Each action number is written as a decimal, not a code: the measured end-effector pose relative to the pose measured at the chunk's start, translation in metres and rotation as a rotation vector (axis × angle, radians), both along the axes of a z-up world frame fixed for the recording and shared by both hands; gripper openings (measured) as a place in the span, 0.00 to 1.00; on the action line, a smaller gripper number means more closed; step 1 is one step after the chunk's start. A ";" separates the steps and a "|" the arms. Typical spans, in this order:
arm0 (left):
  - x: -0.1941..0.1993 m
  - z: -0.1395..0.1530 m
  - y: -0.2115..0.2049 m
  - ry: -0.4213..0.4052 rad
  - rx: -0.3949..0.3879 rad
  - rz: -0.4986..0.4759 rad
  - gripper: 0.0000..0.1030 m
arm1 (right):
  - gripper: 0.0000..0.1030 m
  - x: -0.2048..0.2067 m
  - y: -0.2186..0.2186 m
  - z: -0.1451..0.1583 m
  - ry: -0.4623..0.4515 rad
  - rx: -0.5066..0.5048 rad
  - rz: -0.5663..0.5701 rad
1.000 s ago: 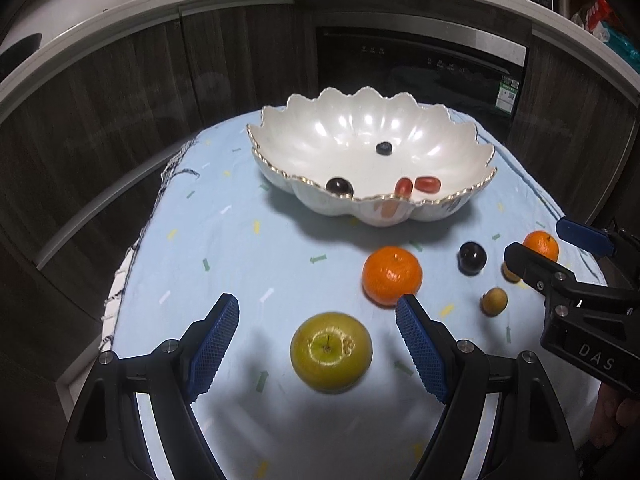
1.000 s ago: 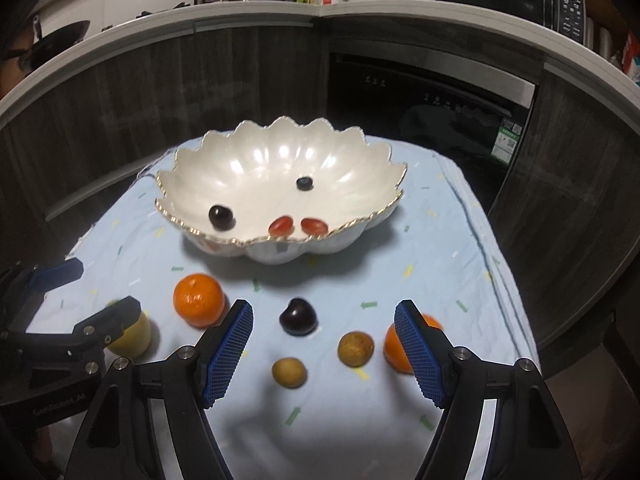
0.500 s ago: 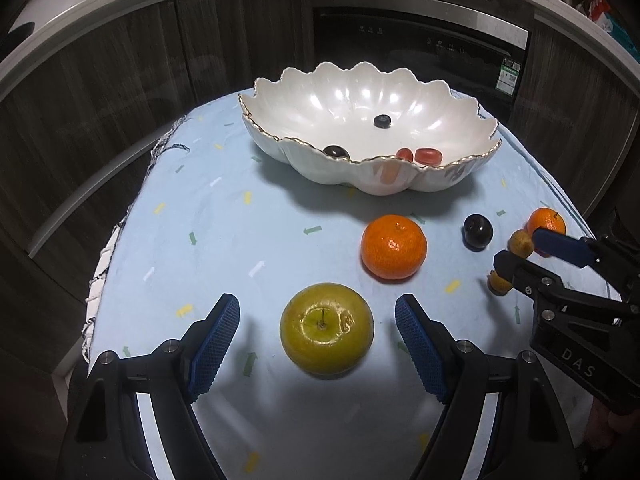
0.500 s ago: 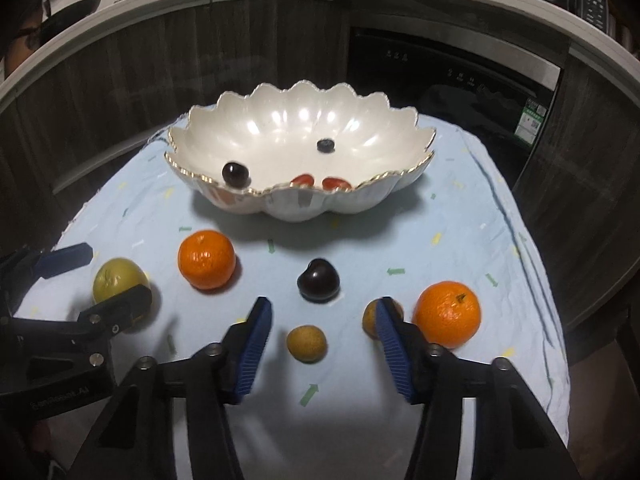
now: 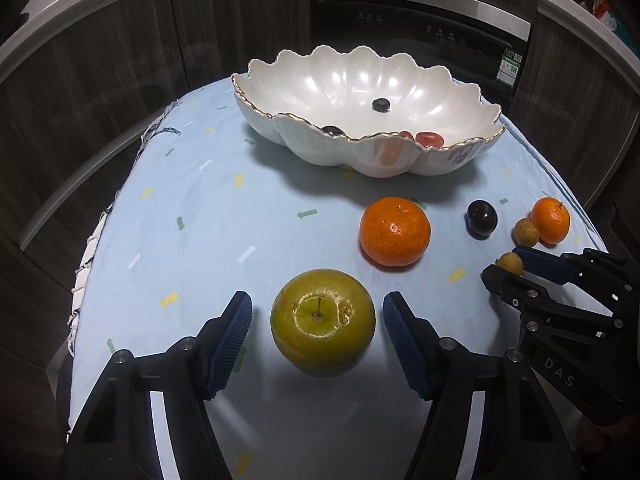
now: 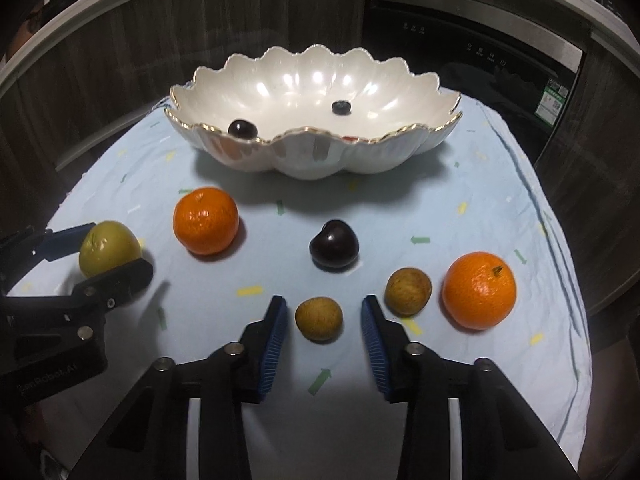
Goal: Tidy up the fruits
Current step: 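Grasp the yellow-green apple with the left gripper while the right gripper grasps the small brown fruit, then carry the apple and small brown fruit over the white bowl with both grippers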
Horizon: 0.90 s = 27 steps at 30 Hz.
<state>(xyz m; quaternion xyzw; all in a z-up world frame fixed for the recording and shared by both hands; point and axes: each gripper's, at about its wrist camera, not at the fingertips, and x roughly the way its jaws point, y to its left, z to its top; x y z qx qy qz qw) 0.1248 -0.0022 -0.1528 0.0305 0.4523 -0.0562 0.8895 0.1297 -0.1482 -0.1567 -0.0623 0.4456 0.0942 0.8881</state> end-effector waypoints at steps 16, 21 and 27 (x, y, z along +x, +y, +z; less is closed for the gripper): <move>0.001 -0.006 0.001 0.030 -0.021 -0.009 0.46 | 0.24 -0.001 0.002 0.003 -0.006 0.021 0.024; 0.001 -0.003 0.000 0.017 -0.016 -0.010 0.46 | 0.24 -0.001 0.001 0.005 -0.016 0.021 0.020; 0.002 0.000 0.001 0.014 -0.013 -0.006 0.46 | 0.24 0.000 0.001 0.010 -0.029 0.020 0.018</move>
